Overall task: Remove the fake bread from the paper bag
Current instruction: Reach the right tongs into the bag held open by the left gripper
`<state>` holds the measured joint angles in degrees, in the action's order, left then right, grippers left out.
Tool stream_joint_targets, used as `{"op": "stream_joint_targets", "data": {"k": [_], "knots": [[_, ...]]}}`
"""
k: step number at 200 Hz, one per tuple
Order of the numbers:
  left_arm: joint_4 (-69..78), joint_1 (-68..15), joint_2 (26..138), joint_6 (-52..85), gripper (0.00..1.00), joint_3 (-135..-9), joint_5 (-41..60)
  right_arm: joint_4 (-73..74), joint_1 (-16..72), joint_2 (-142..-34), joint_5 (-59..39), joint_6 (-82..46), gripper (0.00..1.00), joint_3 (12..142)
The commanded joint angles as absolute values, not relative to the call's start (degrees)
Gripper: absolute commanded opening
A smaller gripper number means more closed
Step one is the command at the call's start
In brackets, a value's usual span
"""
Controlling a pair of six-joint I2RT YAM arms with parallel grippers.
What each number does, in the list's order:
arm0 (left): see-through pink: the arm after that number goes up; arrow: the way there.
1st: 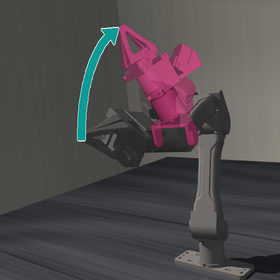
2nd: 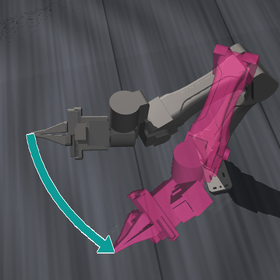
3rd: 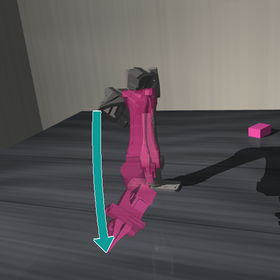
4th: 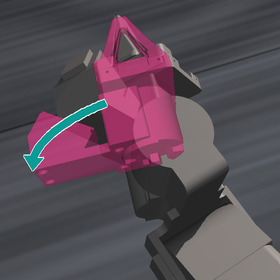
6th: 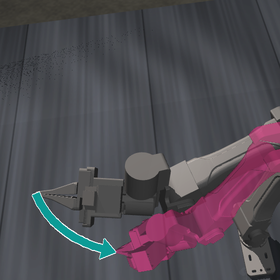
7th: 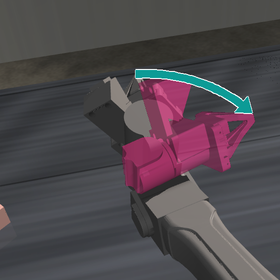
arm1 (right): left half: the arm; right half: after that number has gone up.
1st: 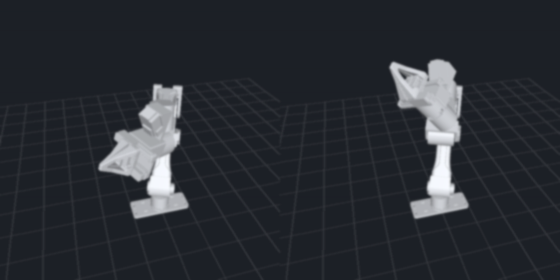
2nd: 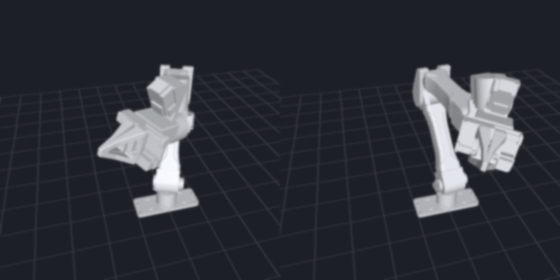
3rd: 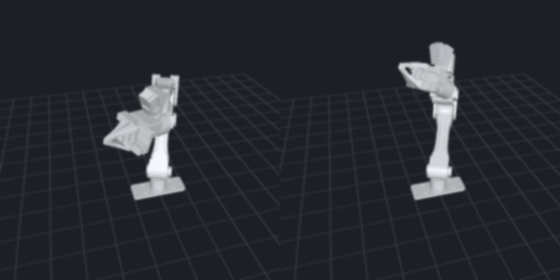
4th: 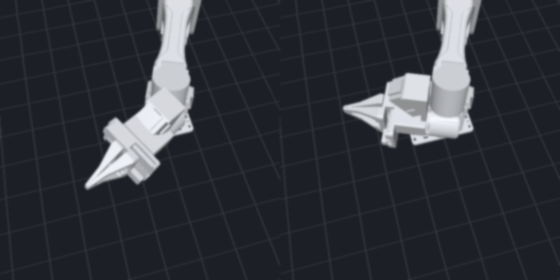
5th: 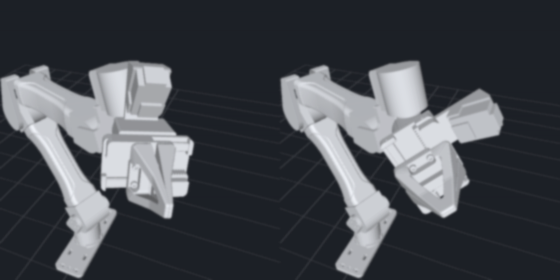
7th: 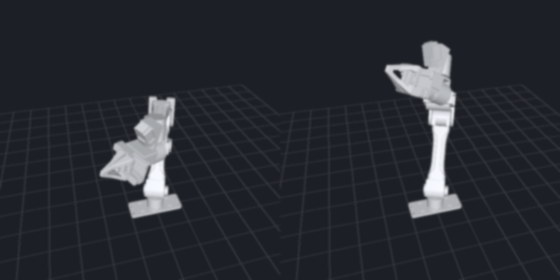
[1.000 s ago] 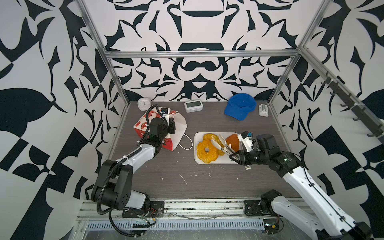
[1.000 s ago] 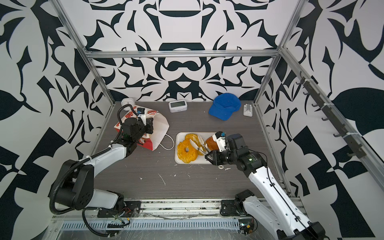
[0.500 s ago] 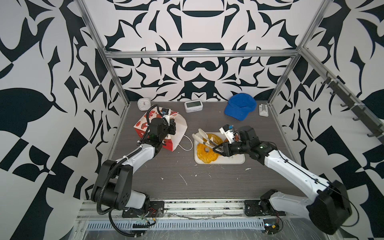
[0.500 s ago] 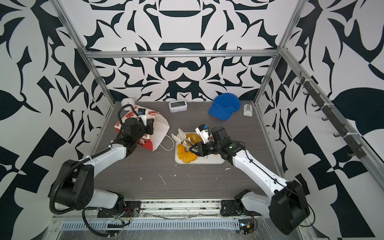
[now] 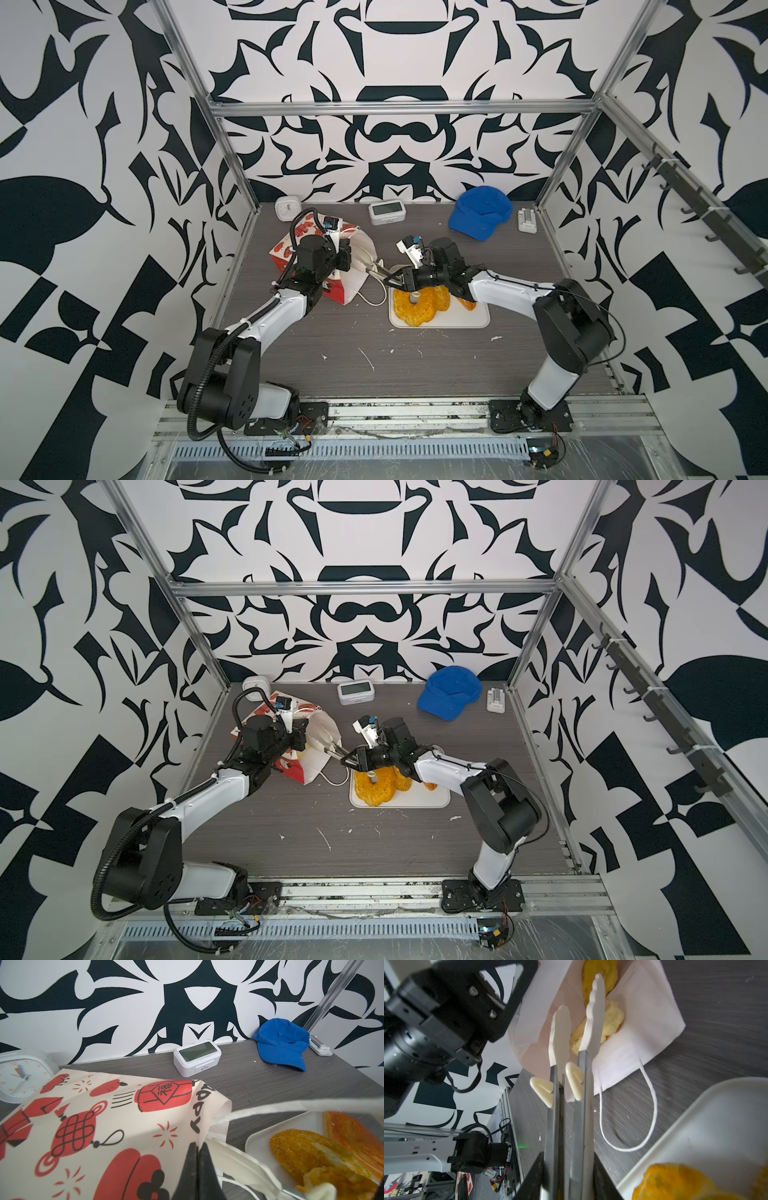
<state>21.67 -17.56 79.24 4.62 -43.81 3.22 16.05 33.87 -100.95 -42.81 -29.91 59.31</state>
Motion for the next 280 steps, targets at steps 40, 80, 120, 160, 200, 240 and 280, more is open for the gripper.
{"op": "stream_joint_targets", "data": {"k": [40, 80, 120, 160, 200, 240, 280], "knots": [[20.98, -17.28, 77.43, 4.42, 0.0, -45.14, 4.23, 26.46, 34.1, -104.48, -48.1, -34.23, 0.36, 63.02], [20.95, -17.24, 77.34, 4.48, 0.0, -44.75, 4.49, 32.18, 34.12, -107.23, -49.92, -39.3, 0.38, 62.93], [21.14, -17.24, 77.17, 4.48, 0.0, -44.48, 4.47, 33.47, 34.2, -108.96, -50.53, -40.85, 0.38, 63.19], [21.62, -17.24, 77.34, 4.49, 0.0, -44.24, 4.54, 31.06, 34.45, -111.01, -51.31, -40.98, 0.39, 65.07], [22.06, -17.25, 77.45, 4.46, 0.0, -44.1, 4.57, 28.88, 34.73, -112.48, -51.93, -41.48, 0.39, 66.46], [22.15, -17.22, 77.53, 4.39, 0.0, -44.04, 4.55, 27.39, 34.77, -111.82, -51.24, -40.89, 0.4, 65.85], [22.46, -17.23, 77.77, 4.39, 0.0, -44.08, 4.58, 25.14, 34.78, -111.25, -49.97, -39.43, 0.4, 65.81]]}}
